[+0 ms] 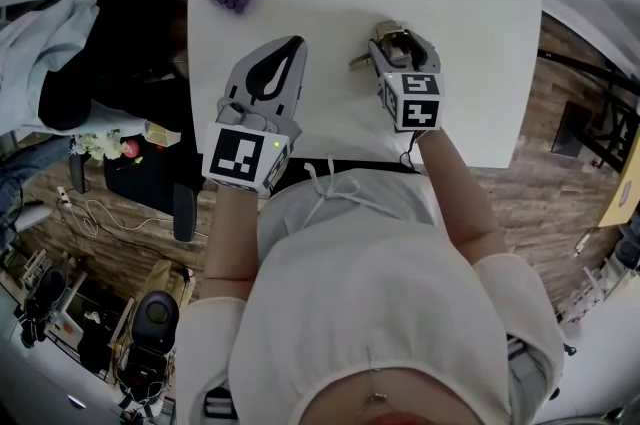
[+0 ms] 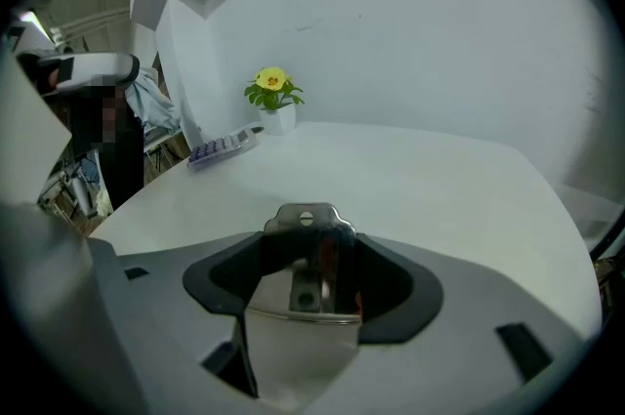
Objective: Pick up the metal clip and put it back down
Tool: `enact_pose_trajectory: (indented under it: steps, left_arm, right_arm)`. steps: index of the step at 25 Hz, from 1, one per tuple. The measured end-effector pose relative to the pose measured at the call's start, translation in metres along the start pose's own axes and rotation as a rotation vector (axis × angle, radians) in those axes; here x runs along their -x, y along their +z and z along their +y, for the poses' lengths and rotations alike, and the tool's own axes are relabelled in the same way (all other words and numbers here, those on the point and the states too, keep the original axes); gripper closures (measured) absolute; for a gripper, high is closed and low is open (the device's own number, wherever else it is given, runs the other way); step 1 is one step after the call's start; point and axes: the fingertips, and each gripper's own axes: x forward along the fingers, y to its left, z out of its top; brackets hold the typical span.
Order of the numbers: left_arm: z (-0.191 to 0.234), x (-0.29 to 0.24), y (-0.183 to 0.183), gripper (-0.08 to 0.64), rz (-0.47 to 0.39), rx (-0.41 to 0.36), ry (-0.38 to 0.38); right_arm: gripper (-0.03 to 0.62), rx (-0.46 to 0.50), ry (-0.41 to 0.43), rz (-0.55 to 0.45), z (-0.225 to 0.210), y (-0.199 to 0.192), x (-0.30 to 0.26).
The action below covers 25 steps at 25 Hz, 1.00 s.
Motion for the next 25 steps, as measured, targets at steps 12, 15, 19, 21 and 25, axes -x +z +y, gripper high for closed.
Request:
enact_pose_trajectory:
  steps: [12, 15, 19, 21, 25]
  left_arm:
    - [-0.009, 0.012, 0.002, 0.541, -0.008, -0.024, -0.027]
    - [-0.011, 0.022, 0.008, 0.541, -0.019, -0.033, -0.03]
    - [-0.014, 0.03, 0.022, 0.541, -0.051, -0.054, -0.042]
    - [-0.016, 0.033, 0.032, 0.541, -0.072, -0.071, -0.052]
    - [-0.025, 0.043, 0.054, 0.541, -0.113, -0.107, -0.069]
  right_arm:
    - [0.276, -0.017, -0.049, -0.049, 0.002, 0.011, 0.011]
    - [0.273, -0.03, -0.019, -0.11, 0.01, 0.026, 0.03]
    - [0.292, -0.024, -0.019, -0.25, 0.013, 0.059, 0.065]
    - [0.305, -0.021, -0.031, -0.318, 0.012, 0.076, 0.085]
    - [0.344, -0.021, -0.043, -0.445, 0.013, 0.106, 0.133]
